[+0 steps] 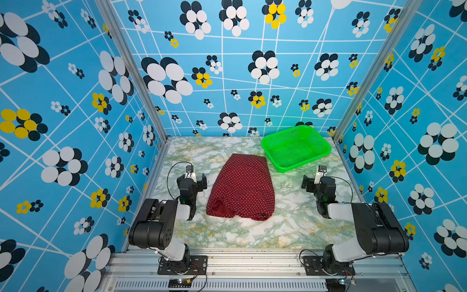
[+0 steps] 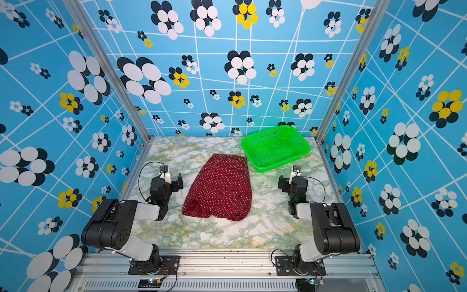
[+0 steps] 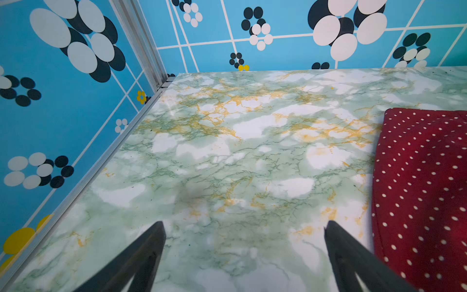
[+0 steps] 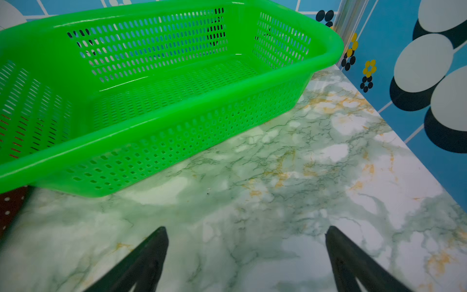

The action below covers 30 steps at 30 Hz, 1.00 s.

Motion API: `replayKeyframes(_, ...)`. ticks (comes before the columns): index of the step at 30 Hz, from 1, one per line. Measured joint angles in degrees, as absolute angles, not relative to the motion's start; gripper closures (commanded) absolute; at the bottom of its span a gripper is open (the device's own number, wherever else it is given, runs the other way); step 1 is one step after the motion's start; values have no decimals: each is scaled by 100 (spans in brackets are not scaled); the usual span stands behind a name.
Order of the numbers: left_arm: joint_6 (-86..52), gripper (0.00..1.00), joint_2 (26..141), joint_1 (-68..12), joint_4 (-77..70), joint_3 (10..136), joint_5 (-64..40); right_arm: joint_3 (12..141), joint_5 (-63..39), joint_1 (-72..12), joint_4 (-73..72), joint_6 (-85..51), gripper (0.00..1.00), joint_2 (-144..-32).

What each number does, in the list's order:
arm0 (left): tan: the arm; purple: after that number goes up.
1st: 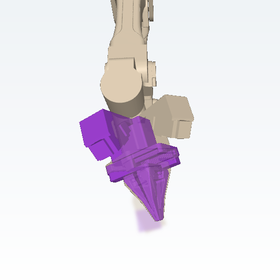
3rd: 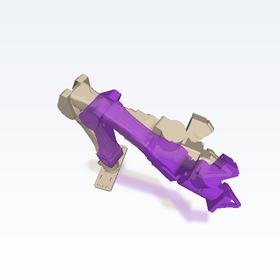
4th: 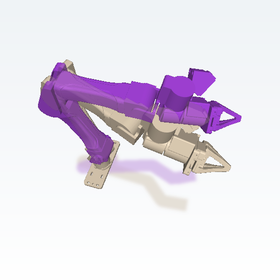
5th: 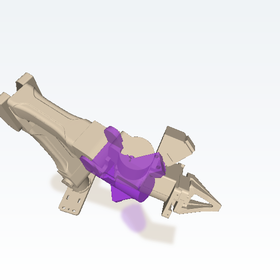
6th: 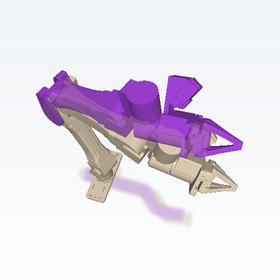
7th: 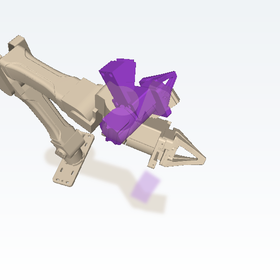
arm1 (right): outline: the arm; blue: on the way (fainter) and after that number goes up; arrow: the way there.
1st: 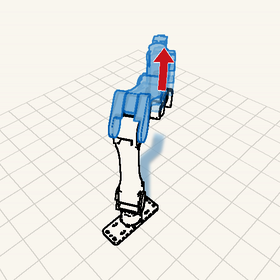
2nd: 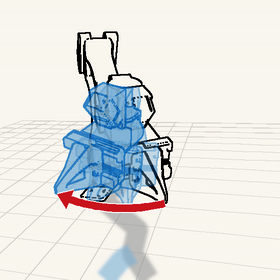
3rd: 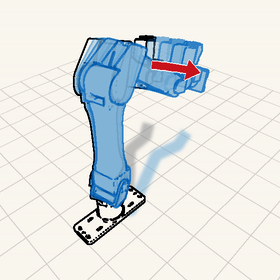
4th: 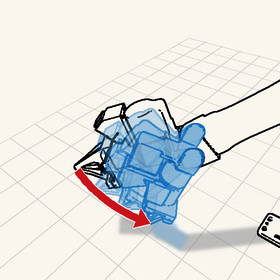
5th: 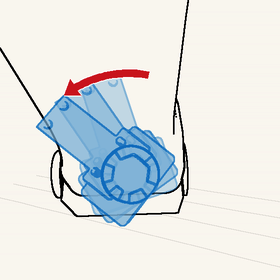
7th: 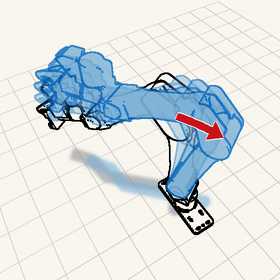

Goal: Roll up the skirts
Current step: Flatten out the skirt at the center of the board.

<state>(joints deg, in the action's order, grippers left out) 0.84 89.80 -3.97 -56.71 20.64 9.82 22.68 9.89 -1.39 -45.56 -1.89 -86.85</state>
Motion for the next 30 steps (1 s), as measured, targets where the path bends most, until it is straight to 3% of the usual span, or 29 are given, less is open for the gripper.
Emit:
replayKeyframes(26,-30,0,8952,-220,-5422,2067,692,2268,1122,-139,-4541,-242,1,-8680)
replayKeyframes(30,-167,10,8274,-228,-4458,2244,1076,2390,1542,-154,-3857,-379,1,-8217)
